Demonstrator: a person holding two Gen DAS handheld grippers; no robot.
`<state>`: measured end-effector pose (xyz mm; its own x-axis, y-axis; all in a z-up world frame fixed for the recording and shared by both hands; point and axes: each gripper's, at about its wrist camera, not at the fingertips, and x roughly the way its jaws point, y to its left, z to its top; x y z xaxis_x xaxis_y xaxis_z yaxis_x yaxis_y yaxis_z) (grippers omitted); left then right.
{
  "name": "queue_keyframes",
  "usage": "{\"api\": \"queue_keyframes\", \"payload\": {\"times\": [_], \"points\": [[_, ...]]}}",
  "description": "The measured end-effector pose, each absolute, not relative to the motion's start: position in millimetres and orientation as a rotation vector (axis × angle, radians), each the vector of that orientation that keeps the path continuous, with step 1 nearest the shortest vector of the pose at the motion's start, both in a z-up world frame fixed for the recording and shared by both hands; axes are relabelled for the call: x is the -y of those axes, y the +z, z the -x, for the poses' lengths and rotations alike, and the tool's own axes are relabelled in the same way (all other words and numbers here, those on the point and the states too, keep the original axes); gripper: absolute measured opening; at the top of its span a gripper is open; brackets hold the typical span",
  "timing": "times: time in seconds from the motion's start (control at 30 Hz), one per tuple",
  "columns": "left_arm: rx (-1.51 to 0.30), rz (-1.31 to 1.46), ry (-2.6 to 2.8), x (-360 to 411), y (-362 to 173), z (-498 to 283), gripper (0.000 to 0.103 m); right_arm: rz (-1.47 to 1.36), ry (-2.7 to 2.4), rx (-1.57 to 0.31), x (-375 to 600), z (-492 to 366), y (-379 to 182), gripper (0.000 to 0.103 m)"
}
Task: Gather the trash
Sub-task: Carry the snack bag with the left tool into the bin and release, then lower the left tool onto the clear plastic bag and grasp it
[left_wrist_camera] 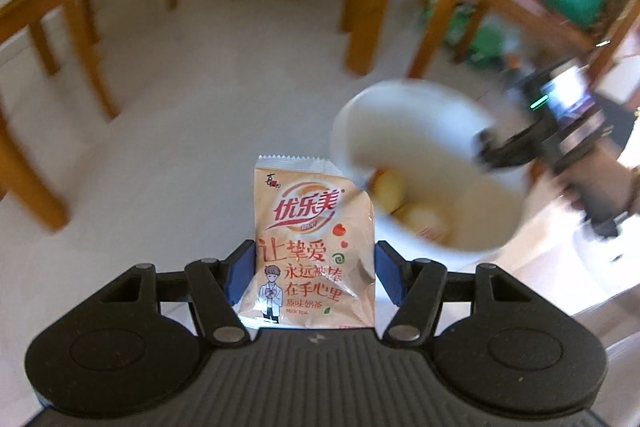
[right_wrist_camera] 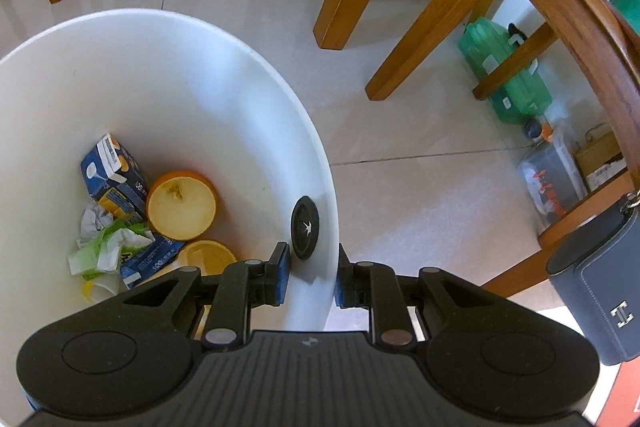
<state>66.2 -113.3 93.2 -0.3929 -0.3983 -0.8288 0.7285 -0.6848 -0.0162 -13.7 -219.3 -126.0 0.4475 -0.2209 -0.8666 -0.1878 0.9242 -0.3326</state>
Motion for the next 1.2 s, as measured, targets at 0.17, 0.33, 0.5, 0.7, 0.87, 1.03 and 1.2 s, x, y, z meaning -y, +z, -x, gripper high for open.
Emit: {"api": "queue_keyframes", "payload": {"times": [0.17, 0.33, 0.5, 0.7, 0.87, 1.03, 1.2], "points": [[-0.461, -1.075, -2.220, 102, 112, -22, 0.063, 0.402, -0.024, -1.120, 221, 13, -125, 0.025], [-0.455, -1.043, -2.295, 99, 105, 14, 0.082, 0.390, -0.022, -1.122, 221, 13, -125, 0.024], [-0.464, -1.032, -2.258, 99, 103, 13, 0.088, 0.384, -0.021, -1.120, 222, 12, -124, 0.024], [-0.529, -1.035, -2.175, 113, 89, -13, 0.088, 0.381, -0.019, -1.119, 222, 12, -123, 0.024], [-0.583, -1.026, -2.103, 126, 72, -38, 0.088, 0.387, -0.018, -1.112, 222, 11, -123, 0.024], [-0.625, -1.031, -2.002, 140, 50, -65, 0.088, 0.386, -0.016, -1.114, 223, 10, -123, 0.023], [-0.664, -1.040, -1.897, 153, 20, -91, 0.088, 0.387, -0.015, -1.115, 223, 10, -123, 0.023]]}}
